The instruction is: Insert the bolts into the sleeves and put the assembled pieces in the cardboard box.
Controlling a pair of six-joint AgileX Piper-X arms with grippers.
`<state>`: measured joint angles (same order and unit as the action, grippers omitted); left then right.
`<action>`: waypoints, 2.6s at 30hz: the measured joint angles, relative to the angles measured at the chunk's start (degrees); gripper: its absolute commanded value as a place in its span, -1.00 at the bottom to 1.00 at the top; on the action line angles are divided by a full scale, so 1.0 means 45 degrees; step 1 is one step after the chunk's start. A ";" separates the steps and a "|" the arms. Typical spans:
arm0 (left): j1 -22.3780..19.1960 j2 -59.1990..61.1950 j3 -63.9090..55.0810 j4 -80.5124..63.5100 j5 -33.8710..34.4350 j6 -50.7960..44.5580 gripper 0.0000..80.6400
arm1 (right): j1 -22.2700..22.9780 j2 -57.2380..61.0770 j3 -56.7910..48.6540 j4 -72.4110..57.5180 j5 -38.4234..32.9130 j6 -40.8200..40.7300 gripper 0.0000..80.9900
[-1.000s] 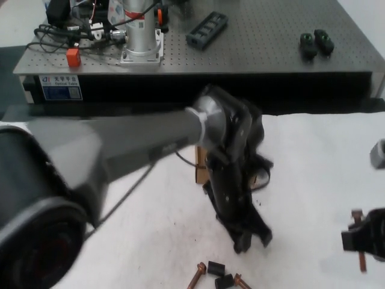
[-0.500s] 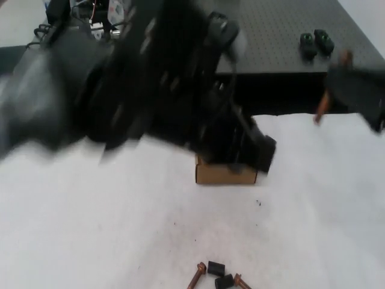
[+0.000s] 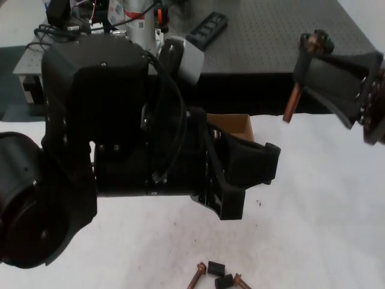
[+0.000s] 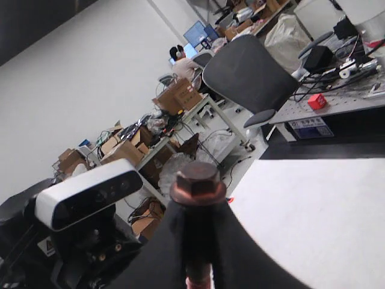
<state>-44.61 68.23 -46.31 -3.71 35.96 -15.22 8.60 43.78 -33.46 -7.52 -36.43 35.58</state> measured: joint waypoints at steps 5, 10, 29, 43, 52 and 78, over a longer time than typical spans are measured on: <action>0.0000 0.0000 0.0000 -0.0234 0.0113 0.0000 -0.98 | 0.0013 0.0000 0.0000 0.0602 -0.0441 -0.0266 -0.98; 0.0000 0.0000 0.0018 -0.0603 0.0490 -0.0062 -0.98 | 0.0013 0.0000 0.0000 0.0697 -0.0766 -0.0370 -0.98; -0.0020 0.0000 0.0032 -0.0661 0.1318 -0.0515 -0.98 | 0.0013 0.0000 0.0000 0.0669 -0.1882 -0.0736 -0.98; -0.0049 0.0000 0.0064 -0.0954 0.0879 -0.0821 -0.98 | 0.0013 0.0000 0.0000 0.0695 -0.2372 -0.0822 -0.69; -0.0049 0.0000 0.0064 -0.0978 -0.0029 -0.0770 -0.98 | 0.0013 0.0000 0.0000 0.0885 -0.2818 -0.0822 0.11; 0.2082 1.2943 -1.3128 0.7105 -0.5838 -0.1660 -0.98 | -0.3583 -0.1489 0.0000 0.9774 0.1413 -0.4630 0.11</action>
<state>-35.25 126.48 -105.39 28.26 9.69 -22.69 -7.52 37.08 -33.46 36.46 -30.07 14.74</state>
